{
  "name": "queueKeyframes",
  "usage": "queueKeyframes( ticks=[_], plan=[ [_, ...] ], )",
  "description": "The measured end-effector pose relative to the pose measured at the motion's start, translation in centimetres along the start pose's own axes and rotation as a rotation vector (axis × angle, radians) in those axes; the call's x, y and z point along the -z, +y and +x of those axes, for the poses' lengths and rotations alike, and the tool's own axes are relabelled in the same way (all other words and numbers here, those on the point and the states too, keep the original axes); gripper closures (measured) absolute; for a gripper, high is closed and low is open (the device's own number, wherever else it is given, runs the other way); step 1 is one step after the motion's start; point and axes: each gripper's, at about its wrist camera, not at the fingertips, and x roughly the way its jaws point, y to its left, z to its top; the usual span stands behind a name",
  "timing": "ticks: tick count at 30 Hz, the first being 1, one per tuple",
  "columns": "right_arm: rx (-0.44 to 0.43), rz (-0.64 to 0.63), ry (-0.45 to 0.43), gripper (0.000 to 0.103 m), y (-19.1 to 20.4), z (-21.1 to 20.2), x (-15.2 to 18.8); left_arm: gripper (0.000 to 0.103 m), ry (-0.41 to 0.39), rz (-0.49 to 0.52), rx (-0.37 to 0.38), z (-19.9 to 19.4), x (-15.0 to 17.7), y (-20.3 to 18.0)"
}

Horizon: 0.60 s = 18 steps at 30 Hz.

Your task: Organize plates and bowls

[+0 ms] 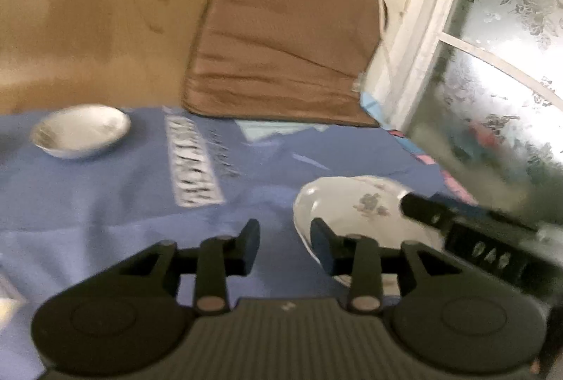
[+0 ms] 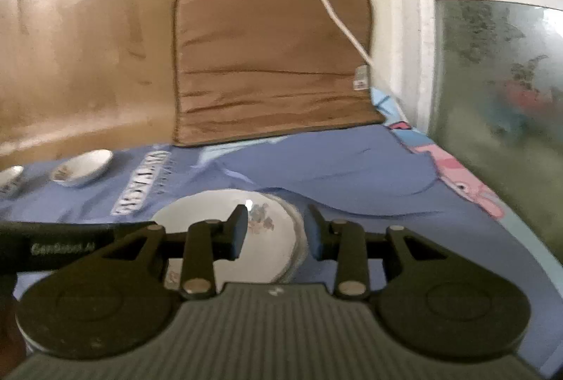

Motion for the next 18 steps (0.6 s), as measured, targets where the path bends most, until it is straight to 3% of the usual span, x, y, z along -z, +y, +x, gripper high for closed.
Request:
queueKeyframes(
  ticks=[2,6,10,18],
  plan=[
    [-0.031,-0.028,-0.014,0.065,1.4,-0.3,-0.3,0.071,-0.013,-0.015,-0.012,-0.8,-0.1,1.6],
    [-0.072,-0.098,-0.008,0.065,4.4,0.3,-0.6,0.071,0.012,-0.139,0.052,-1.1,-0.8,5.1],
    [-0.071,-0.137,-0.013,0.065,6.3,0.3,-0.3,0.071,0.007,-0.156,0.059,-1.2,-0.9,5.8],
    [-0.106,-0.026,0.087,0.065,3.5,0.3,0.4,0.073,0.103,-0.178,0.08,-1.1,0.4,6.0]
  ],
)
